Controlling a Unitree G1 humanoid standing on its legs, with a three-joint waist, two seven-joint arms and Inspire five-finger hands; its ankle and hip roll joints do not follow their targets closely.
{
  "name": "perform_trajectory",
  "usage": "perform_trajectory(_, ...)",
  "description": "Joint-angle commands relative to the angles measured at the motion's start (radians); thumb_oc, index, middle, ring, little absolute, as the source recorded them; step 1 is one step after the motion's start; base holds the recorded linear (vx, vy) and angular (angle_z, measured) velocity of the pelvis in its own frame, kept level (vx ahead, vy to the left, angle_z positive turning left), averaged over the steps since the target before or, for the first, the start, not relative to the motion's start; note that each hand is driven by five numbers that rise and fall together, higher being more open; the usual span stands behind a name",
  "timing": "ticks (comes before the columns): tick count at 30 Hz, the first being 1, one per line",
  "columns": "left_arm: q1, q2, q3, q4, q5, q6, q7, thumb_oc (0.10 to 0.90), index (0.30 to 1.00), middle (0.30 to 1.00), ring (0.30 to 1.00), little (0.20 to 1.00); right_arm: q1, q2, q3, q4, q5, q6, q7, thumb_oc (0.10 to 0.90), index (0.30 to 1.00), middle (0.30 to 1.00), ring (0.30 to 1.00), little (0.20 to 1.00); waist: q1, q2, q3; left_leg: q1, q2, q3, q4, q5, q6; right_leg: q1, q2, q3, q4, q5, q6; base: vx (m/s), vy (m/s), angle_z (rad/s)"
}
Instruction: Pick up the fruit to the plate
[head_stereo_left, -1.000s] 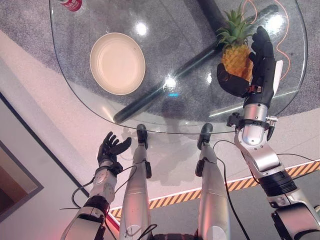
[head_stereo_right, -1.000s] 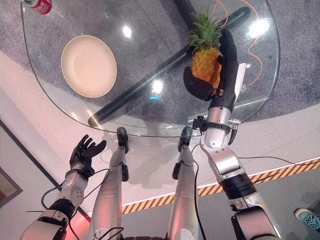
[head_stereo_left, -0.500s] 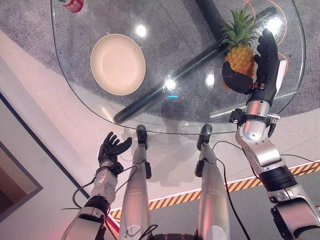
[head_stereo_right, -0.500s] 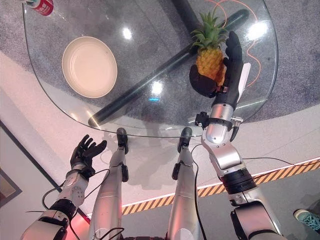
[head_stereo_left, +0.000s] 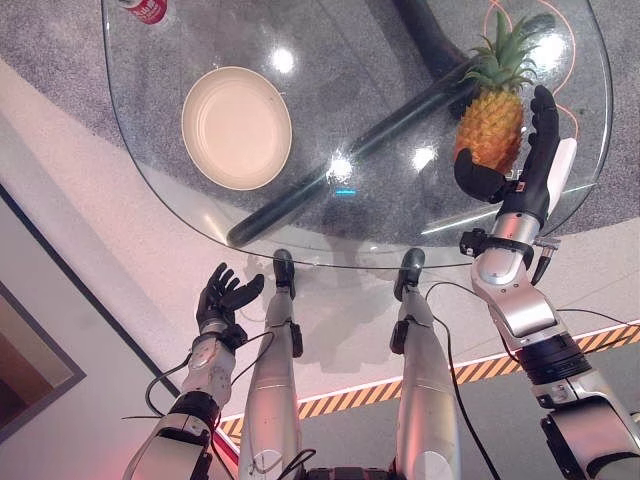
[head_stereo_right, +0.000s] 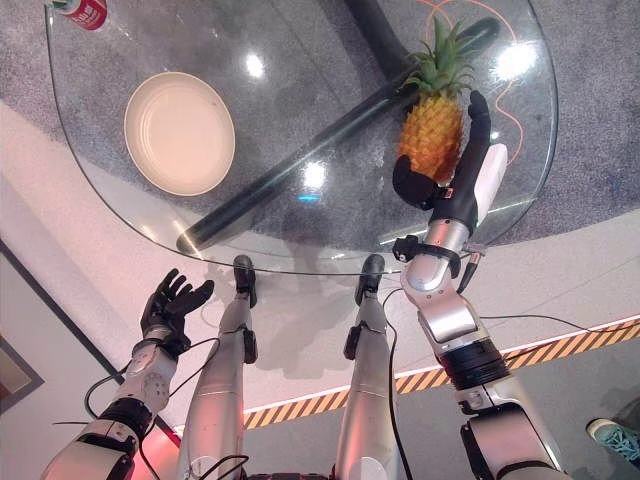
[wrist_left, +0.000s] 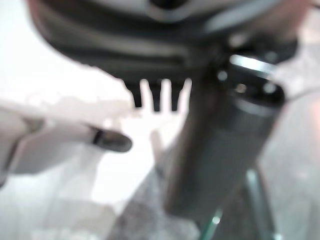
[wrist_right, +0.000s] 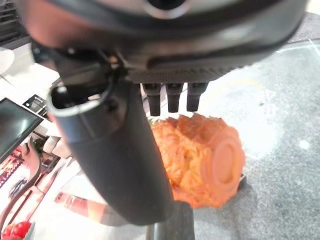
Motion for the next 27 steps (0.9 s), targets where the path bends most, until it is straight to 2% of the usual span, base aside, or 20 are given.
perform_trajectory(1,0.071,0.026,0.012,0.018,0.008,-0.03,0.007,0.8,0.9,0.9,0.9,0.9,-0.014,-0.063,-0.017,-0.063,-0.055,-0.031,-0.07,0.8,0.9,0.9,0.9,0.9,0.004,0.003,-0.019,-0.036,-0.055,-0.021,0.079,-0.062,0.032,-0.008,0.03,-0.053,0.025,-0.027,-0.01,0.0,0.0,0.0)
perform_trajectory(10,0.069,0.029,0.01,0.015,0.009,-0.028,0.007,0.8,0.9,0.9,0.9,0.9,-0.013,-0.058,-0.012,-0.043,0.005,-0.035,-0.059,0.8,0.9,0.9,0.9,0.9,0.003,0.001,-0.019,-0.04,-0.055,-0.021,0.081,-0.062,0.032,-0.014,0.031,-0.052,0.025,-0.027,-0.012,0.0,0.0,0.0)
perform_trajectory(14,0.067,0.033,0.008,0.012,0.006,-0.023,0.004,0.8,0.9,0.9,0.9,0.9,-0.01,-0.041,-0.01,-0.019,0.089,-0.04,-0.046,0.8,0.9,0.9,0.9,0.9,0.005,0.002,-0.019,-0.04,-0.055,-0.022,0.08,-0.062,0.032,-0.015,0.032,-0.052,0.027,-0.028,-0.014,0.0,0.0,0.0)
perform_trajectory(20,0.066,0.027,0.001,0.006,0.009,-0.02,0.018,0.8,0.9,0.9,0.9,0.9,0.006,0.007,-0.02,0.035,0.237,-0.084,-0.04,0.8,0.9,0.9,0.9,0.9,0.007,0.001,-0.019,-0.041,-0.056,-0.022,0.078,-0.059,0.033,-0.015,0.033,-0.053,0.027,-0.028,-0.018,0.0,0.0,0.0)
perform_trajectory(27,0.066,0.025,-0.011,0.0,0.012,-0.018,0.021,0.8,0.9,0.9,0.9,0.9,-0.006,0.032,-0.037,0.102,0.31,-0.103,-0.026,0.8,0.9,0.9,0.9,0.9,0.014,0.006,-0.019,-0.038,-0.059,-0.025,0.075,-0.058,0.033,-0.014,0.033,-0.057,0.028,-0.026,-0.021,0.0,0.0,0.0)
